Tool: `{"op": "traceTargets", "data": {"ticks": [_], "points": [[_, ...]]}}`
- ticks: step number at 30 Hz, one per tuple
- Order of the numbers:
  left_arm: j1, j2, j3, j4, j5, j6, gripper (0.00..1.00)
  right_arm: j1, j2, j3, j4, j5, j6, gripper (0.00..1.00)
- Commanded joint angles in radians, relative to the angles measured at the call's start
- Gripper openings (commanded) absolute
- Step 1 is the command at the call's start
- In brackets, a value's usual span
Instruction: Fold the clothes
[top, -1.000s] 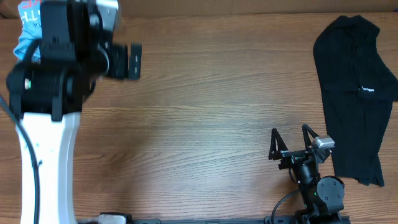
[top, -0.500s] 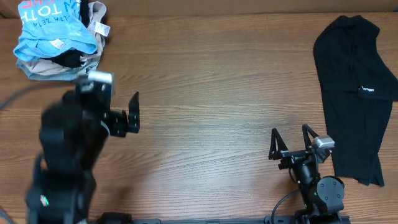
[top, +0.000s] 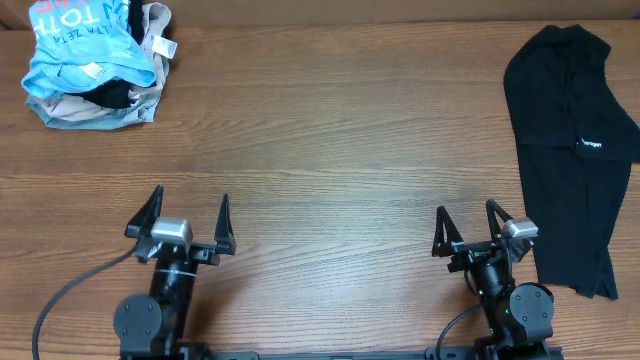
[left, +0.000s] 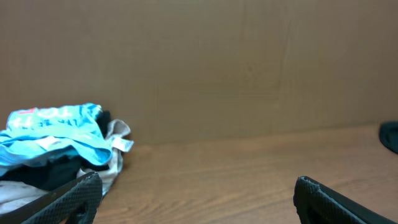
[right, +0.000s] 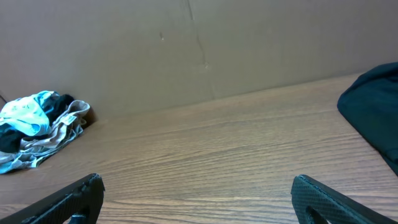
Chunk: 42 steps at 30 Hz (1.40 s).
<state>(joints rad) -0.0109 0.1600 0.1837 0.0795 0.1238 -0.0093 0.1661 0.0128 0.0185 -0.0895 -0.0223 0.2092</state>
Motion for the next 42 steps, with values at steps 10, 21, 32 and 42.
{"op": "traceTargets", "data": {"ticks": [10,21,32,42], "points": [[0.046,-0.157,-0.126,0.027,-0.053,-0.021,1.0,0.005,-0.01,-0.011,0.008,-0.002,0.004,1.0],[0.046,-0.157,-0.179,-0.153,-0.06,-0.023,1.0,0.005,-0.01,-0.011,0.008,-0.002,0.004,1.0],[0.046,-0.156,-0.179,-0.152,-0.064,-0.02,1.0,0.005,-0.01,-0.011,0.008,-0.002,0.004,1.0],[0.046,-0.156,-0.179,-0.152,-0.064,-0.021,1.0,0.005,-0.01,-0.011,0.008,-0.002,0.004,1.0]]}}
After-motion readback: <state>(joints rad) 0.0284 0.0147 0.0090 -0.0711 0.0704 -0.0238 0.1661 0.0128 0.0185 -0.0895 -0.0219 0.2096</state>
